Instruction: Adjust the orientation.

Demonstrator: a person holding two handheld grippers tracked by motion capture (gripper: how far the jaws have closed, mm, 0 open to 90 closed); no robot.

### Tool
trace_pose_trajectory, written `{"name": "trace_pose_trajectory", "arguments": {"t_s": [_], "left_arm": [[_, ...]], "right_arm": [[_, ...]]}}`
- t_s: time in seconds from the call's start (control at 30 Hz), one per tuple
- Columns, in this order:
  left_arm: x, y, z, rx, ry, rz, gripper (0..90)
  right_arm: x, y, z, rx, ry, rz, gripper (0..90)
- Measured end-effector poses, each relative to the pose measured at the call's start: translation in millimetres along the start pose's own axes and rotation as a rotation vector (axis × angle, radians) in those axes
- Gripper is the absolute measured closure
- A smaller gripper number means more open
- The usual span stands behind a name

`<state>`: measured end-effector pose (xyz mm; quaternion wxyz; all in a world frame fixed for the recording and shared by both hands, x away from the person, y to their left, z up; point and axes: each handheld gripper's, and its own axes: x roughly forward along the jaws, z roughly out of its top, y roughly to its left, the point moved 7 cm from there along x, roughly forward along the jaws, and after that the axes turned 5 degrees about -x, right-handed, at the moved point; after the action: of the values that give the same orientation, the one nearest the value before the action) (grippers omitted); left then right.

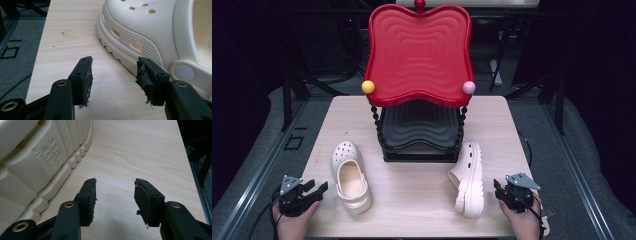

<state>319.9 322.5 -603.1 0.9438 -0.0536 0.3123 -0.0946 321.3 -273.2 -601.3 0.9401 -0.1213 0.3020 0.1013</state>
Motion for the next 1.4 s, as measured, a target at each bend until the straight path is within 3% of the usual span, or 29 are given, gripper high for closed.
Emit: {"name": "trace_pose_trajectory", "arguments": {"t_s": [0.1, 0.13, 0.27, 0.43, 0.57, 0.73, 0.8, 0.87, 0.93, 1.07, 1.17, 1.4], "left_arm": [[-0.4, -2.8, 0.6, 0.018, -0.010, 0.009, 46.9], [-1.1, -3.5, 0.4, 0.021, -0.004, 0.016, 47.0], [-2.4, -7.6, 0.8, 0.025, -0.015, 0.007, 48.0], [-11.2, -11.5, 6.2, 0.030, -0.037, -0.004, 48.0], [-20.3, -20.1, 14.2, 0.010, -0.077, -0.031, 50.5], [-23.0, -32.5, 21.2, 0.021, -0.081, -0.058, 52.0], [-21.7, -39.8, 24.7, 0.047, -0.078, -0.055, 52.3], [-18.5, -45.7, 29.0, 0.060, -0.084, -0.053, 52.8], [-14.6, -51.4, 32.6, 0.071, -0.088, -0.047, 52.7], [-2.5, -60.1, 39.1, 0.075, -0.085, -0.053, 56.0], [8.5, -64.2, 44.2, 0.082, -0.079, -0.039, 58.2], [24.1, -65.3, 48.9, 0.138, -0.072, 0.013, 65.9]], "right_arm": [[2.3, 3.0, 1.4, 0.013, -0.022, 0.024, 51.6], [1.2, 4.3, 0.5, 0.010, -0.003, 0.041, 51.4], [1.6, 6.4, 1.3, 0.019, -0.020, 0.060, 51.4], [0.1, 6.2, 2.9, 0.033, -0.027, 0.066, 51.3], [-3.3, 6.5, 2.2, 0.024, -0.005, 0.062, 51.3], [-1.1, 6.3, 4.2, 0.029, -0.019, 0.058, 51.3], [0.6, 5.7, 4.2, 0.039, -0.027, 0.055, 51.5], [-1.8, 4.7, 2.1, 0.039, 0.004, 0.061, 51.5], [-0.5, 3.8, 3.4, 0.052, -0.026, 0.056, 51.5], [-2.1, 2.4, 2.8, 0.062, -0.020, 0.059, 51.5], [-0.7, 1.7, 2.7, 0.067, -0.029, 0.052, 51.5], [-0.1, 0.0, 1.3, 0.080, -0.030, 0.054, 51.5]]}}
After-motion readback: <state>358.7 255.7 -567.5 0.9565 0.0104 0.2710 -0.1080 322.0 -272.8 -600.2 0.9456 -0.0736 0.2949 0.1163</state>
